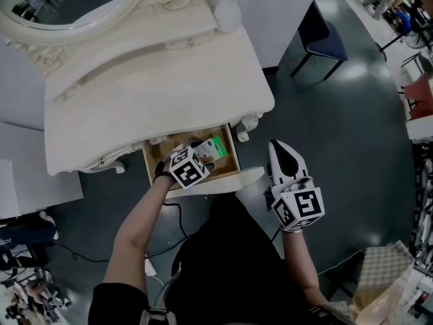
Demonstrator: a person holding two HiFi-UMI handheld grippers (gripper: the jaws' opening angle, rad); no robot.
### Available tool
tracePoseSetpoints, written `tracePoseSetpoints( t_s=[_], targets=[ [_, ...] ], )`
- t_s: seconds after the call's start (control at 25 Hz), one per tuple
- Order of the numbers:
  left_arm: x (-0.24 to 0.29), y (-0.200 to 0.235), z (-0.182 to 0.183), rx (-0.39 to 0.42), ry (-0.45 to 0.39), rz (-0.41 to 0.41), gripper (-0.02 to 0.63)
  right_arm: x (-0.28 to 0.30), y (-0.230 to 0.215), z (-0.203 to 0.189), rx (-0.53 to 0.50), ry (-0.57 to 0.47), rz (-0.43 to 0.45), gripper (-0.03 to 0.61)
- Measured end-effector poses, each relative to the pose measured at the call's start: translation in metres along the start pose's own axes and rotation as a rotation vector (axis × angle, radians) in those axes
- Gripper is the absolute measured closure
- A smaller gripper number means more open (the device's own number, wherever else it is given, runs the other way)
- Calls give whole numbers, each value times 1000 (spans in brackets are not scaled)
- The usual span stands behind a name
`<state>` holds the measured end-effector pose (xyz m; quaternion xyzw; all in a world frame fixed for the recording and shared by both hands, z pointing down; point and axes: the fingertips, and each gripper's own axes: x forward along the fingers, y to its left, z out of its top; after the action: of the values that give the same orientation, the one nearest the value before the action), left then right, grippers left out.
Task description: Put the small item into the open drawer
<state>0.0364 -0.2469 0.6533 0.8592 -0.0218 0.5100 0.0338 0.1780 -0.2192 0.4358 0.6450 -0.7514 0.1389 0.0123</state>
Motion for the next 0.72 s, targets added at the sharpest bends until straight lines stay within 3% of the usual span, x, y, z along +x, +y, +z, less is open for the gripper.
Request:
tracePoseSetpoints(
  t_s=[0.36, 0.72],
  targets=[
    [35, 2, -21, 27, 115, -44, 262, 2, -3, -2, 5, 12, 0, 581],
    [50, -5, -35, 142, 209, -57, 262, 1, 2, -11, 12, 35, 9, 581]
  ],
)
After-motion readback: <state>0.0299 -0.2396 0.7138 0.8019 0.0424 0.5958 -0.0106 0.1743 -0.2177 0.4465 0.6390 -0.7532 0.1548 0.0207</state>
